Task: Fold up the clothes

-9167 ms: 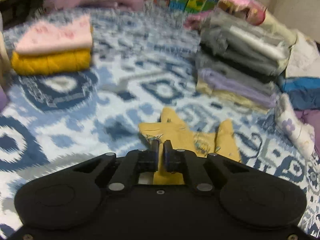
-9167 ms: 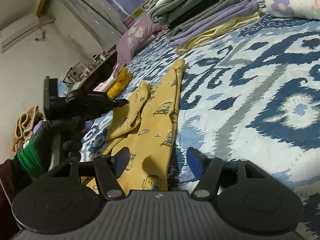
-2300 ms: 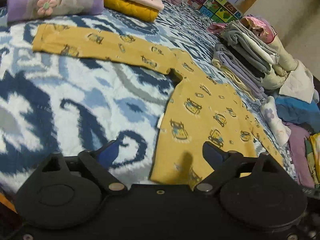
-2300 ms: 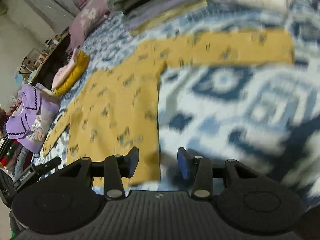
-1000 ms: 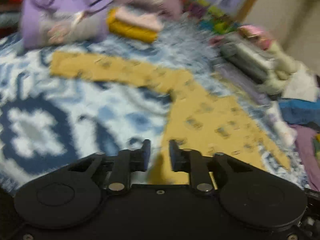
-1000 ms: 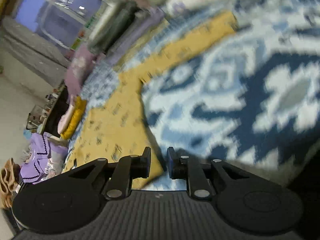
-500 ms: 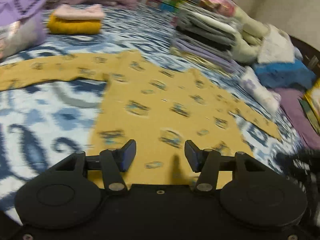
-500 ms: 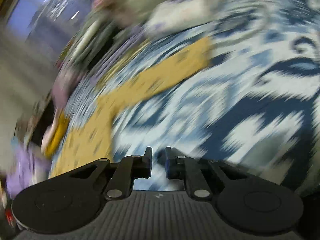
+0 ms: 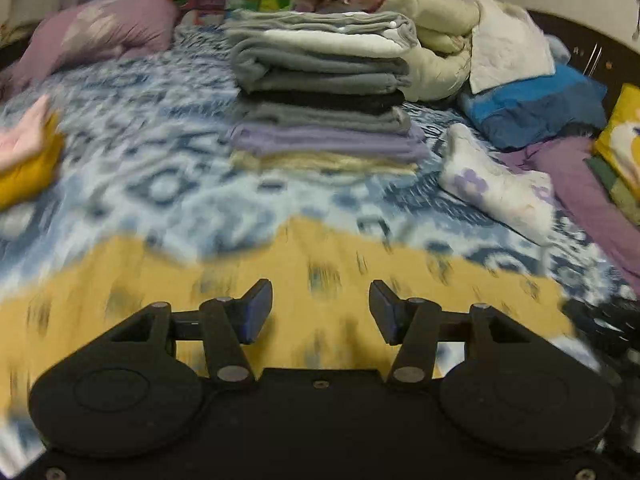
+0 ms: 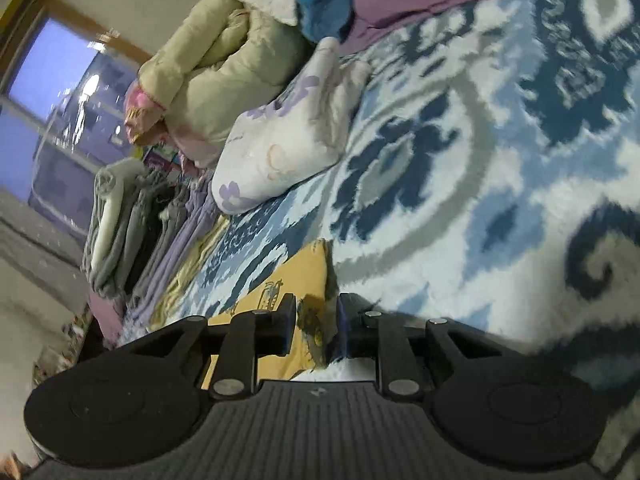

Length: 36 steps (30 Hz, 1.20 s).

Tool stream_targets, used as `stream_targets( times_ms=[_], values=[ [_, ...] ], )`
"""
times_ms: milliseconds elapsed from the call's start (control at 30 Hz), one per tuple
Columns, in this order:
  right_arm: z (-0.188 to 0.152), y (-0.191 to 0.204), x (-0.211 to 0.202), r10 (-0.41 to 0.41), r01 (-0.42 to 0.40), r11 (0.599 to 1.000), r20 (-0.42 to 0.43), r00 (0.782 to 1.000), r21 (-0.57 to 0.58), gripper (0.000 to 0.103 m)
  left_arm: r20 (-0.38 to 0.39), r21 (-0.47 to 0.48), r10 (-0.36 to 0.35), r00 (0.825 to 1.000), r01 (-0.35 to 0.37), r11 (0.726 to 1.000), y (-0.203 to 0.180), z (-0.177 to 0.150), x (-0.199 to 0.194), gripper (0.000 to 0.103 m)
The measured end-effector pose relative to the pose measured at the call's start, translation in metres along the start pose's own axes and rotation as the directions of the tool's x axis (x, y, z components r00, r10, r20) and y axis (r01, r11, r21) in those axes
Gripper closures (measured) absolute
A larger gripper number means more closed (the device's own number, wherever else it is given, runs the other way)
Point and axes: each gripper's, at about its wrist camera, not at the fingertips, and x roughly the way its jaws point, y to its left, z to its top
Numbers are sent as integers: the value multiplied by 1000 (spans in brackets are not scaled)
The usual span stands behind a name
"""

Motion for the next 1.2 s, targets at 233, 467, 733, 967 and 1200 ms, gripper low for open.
stream_targets(
  times_ms=[233,467,733,967,1200],
  values=[
    [7,4,0,10,-10,998,-13,1000,-64,80,-81,145,36,996,-24,989,10,46,70,50],
    [4,16,5,-2,-3,989,-31,1000,-149,91,-92,135,25,995,-13,991,12,43,77,50],
    [6,1,-16,-3,-4,996,-80,997,-92,87,-76,143,38,996,-27,989,3,26,68,50],
    [9,-1,-18,-16,16,997,-9,1000,-76,67,-82,108,40,996,-31,994,-4,34,67,59],
    [-1,14,-5,-35,30,984,-25,999,-176,92,-173,131,120,978,-98,987,-24,30,121,71]
  ],
)
